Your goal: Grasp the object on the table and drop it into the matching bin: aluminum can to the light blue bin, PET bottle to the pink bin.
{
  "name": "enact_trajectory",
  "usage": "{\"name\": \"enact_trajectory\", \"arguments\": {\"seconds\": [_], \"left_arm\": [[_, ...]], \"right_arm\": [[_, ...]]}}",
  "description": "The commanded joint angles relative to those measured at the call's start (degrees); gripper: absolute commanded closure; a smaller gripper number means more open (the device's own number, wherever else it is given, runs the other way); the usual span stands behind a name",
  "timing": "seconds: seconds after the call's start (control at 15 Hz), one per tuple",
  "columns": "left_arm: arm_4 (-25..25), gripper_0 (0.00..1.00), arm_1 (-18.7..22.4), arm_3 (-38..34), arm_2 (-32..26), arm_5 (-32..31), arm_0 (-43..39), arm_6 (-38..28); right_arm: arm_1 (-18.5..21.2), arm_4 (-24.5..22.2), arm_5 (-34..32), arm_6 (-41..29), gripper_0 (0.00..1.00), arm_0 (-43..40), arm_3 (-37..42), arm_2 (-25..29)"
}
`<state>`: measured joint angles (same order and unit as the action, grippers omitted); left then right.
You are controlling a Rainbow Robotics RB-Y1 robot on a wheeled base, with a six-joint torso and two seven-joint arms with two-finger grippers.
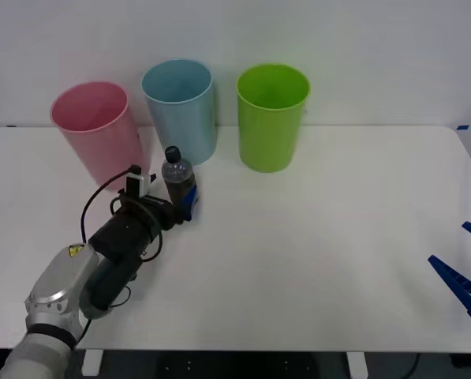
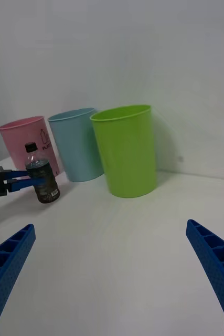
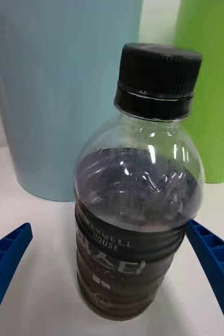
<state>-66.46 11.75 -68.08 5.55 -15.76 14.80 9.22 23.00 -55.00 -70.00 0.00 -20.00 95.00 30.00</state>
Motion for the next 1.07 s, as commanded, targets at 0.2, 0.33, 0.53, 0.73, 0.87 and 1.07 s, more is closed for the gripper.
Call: {"name": "enact_trajectory", "arguments": {"seconds": [0.2,0.33,0.53,0.73,0.87,1.07], "left_arm": [[-0.52,0.0,-1.2,3.57,-0.01,0.73,3.22,0.09],[-0.52,0.0,-1.29,5.16,-0.01,0.82,4.89,0.09],[-0.6,0.0,-1.29,6.3,-0.01,0.73,5.85,0.18],[-0.52,0.0,-1.29,6.3,-0.01,0.82,5.77,0.36],[-0.6,0.54,-1.2,6.3,-0.01,0.82,5.77,0.53],[-0.6,1.0,-1.29,6.3,0.25,0.73,5.77,1.15]], "right_arm": [[0.0,0.0,0.0,0.0,0.0,0.0,0.0,0.0],[0.0,0.0,0.0,0.0,0.0,0.0,0.0,0.0],[0.0,0.0,0.0,0.0,0.0,0.0,0.0,0.0],[0.0,0.0,0.0,0.0,0.0,0.0,0.0,0.0],[0.0,0.0,0.0,0.0,0.0,0.0,0.0,0.0],[0.0,0.0,0.0,0.0,0.0,0.0,0.0,0.0]]}}
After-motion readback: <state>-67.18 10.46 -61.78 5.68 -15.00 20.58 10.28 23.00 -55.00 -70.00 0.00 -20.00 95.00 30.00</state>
